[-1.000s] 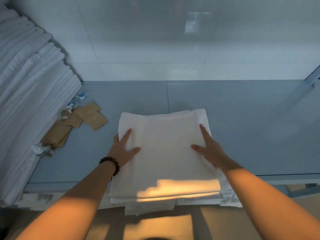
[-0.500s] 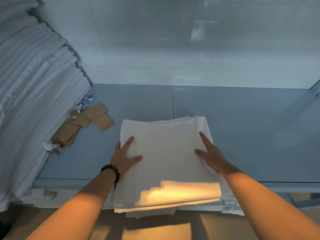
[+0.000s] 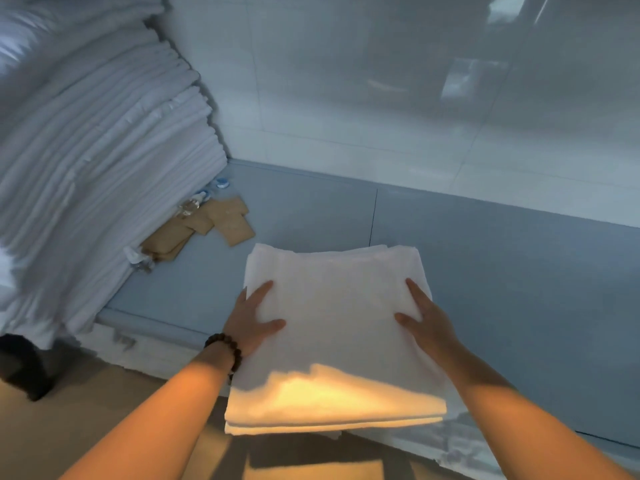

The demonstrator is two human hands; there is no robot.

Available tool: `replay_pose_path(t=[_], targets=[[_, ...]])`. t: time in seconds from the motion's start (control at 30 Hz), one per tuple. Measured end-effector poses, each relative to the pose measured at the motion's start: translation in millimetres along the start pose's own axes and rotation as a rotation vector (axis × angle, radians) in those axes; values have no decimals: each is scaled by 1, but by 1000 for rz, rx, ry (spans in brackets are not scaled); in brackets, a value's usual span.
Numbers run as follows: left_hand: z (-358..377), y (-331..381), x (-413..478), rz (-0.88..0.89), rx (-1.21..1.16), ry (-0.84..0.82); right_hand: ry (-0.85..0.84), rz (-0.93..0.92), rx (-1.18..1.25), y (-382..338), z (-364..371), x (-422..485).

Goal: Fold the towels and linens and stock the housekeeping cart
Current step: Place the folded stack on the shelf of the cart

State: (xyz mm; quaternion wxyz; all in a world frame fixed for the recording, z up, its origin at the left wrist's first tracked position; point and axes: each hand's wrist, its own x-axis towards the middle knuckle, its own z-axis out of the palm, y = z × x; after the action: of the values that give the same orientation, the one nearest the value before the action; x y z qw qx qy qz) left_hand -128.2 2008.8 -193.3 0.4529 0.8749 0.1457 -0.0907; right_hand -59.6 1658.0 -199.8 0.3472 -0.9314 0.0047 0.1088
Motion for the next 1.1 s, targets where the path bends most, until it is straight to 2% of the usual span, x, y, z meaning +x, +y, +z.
replay_pose_path(t=[0.2,0.5,0.77,1.03,1.1], targets=[[8,11,-34,-38,-13,176,-82,-165,-18,-10,-14,18],[21,4,-133,-166,-148,564,-317,-495,71,-75,-6,32],[7,-40,-251,-420,-261,821,-580,-736,102,-162,71,-13],[8,-82,-372,-654,-326,1058,-937,-894,45,-236,168,-96],[9,-91,-398,-697,-349,1121,-968,-976,-40,-253,191,-116]])
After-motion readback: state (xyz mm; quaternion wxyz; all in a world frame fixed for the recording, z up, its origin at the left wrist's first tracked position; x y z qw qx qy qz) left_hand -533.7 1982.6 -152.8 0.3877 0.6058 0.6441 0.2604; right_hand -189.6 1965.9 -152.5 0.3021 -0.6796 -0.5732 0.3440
